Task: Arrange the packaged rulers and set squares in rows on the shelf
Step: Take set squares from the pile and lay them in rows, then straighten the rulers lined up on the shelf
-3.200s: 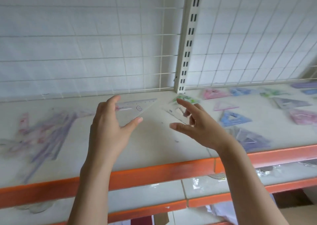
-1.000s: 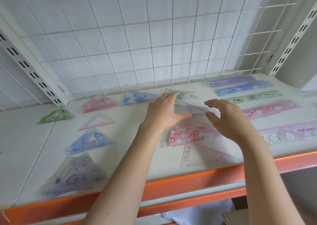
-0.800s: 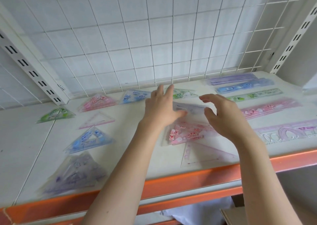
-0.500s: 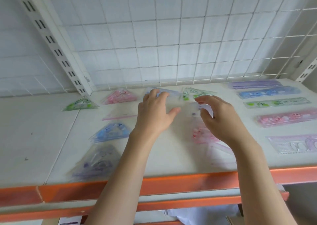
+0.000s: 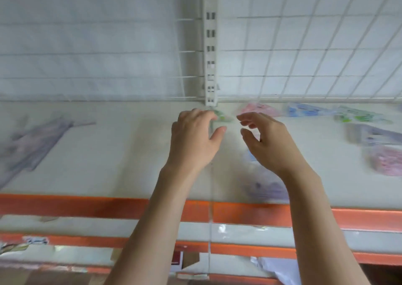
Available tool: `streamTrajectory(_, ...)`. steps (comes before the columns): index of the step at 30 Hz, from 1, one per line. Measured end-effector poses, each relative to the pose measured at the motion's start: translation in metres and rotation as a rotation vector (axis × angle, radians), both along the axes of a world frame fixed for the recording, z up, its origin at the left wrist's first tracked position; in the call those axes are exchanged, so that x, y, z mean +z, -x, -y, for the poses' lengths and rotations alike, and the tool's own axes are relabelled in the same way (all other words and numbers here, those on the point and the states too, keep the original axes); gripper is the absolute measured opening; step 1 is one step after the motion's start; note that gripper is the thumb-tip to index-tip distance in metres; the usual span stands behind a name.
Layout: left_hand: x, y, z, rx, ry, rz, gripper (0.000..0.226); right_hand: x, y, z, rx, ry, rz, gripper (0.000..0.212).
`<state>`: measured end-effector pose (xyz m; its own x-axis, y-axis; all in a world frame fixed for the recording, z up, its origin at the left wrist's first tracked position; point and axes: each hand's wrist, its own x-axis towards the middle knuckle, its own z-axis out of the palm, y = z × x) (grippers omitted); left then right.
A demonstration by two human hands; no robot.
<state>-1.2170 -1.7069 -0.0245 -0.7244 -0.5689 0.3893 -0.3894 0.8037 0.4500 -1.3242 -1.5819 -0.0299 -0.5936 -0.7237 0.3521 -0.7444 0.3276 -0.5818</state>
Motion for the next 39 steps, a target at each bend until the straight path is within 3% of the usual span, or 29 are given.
streamTrajectory(10,-0.008,-0.139,0.12,0.13,-0.018,0.088,0.033,-0.001,-0.123,0.113,0.107,-0.03,0.027,0.031)
streamTrajectory(23,-0.024,-0.197,0.197,0.457,-0.112,0.114,0.035,-0.019,-0.139,0.165,0.285,-0.094,0.026,0.03)
streamTrajectory(28,-0.025,-0.216,0.218,0.6,-0.088,0.225,0.034,-0.018,-0.144,0.182,0.309,-0.11,0.035,0.03)
streamTrajectory(31,-0.023,-0.226,0.235,0.675,-0.159,0.299,0.045,-0.015,-0.151,0.198,0.32,-0.119,0.031,0.03)
streamTrajectory(35,-0.02,-0.232,0.255,0.651,-0.227,0.411,0.06,-0.013,-0.165,0.219,0.306,-0.125,0.04,0.032)
streamTrajectory(39,-0.018,-0.237,0.276,0.56,-0.3,0.407,0.06,-0.012,-0.18,0.236,0.281,-0.119,0.062,0.032)
